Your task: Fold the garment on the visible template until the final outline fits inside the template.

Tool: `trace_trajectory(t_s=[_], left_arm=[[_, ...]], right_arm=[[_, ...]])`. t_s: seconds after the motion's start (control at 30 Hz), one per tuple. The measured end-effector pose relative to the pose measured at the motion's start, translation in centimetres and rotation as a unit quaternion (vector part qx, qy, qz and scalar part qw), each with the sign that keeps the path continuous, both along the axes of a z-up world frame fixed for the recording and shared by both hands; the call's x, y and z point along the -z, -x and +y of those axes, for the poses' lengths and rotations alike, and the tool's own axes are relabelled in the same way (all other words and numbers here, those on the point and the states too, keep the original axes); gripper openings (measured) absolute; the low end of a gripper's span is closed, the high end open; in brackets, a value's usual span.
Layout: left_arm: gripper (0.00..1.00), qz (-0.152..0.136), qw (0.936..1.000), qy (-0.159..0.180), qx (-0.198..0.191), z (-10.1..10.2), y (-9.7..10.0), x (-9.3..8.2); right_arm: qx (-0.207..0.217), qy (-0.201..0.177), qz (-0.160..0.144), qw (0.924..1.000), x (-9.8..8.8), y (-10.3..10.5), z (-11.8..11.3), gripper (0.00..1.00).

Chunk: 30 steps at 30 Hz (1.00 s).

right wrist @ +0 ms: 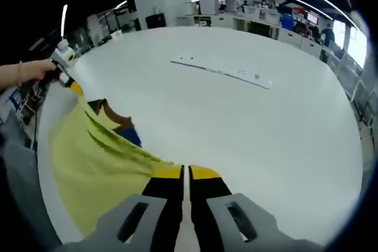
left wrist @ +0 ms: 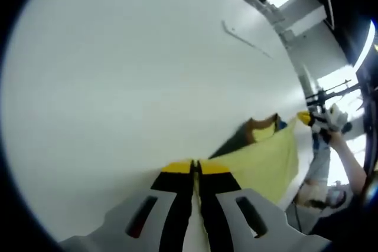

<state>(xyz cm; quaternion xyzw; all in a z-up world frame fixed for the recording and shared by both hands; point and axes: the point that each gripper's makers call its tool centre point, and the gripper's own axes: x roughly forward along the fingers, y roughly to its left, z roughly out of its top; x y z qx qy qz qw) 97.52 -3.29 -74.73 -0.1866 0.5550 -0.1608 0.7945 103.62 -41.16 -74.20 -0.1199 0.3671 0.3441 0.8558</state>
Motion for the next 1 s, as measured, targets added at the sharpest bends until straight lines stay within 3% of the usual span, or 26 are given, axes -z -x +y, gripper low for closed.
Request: trace_trajectory(t_s=[0.33, 0.5, 0.63, 0.7, 0.77, 1.0], left_arm=[[0.0, -0.013, 0.9999, -0.004, -0.004, 0.2, -0.1, -0.6], [0.01, -0.035, 0.9993, -0.01, -0.004, -0.2, 0.0, -1.5], [0.04, -0.06, 0.998, 0.0, 0.018, -2.2, 0.8, -2.5], [0.06, -0.088, 0.9954, 0.005, 0.039, -3.7, 1.0, -3.1], [0.07, -0.098, 0.993, 0.015, 0.064, -5.6, 1.8, -3.3], [0.12, -0.11, 0.9837, 0.009, 0.142, -10.0, 4.2, -1.6]], right_arm=[[-0.004, 0.006, -0.001, 1.0, -0.4, 0.6, -0.2, 0.04], [-0.022, 0.012, -0.012, 0.9996, -1.0, 1.4, 0.4, 0.04], [-0.04, 0.008, -0.017, 0.999, -1.2, 2.5, 1.8, 0.07], [-0.047, -0.003, -0.017, 0.9987, -1.2, 3.2, 3.0, 0.08], [-0.058, -0.014, -0.015, 0.9981, -1.1, 4.2, 4.3, 0.08], [-0.092, -0.038, -0.004, 0.995, -0.2, 6.9, 8.5, 0.08]])
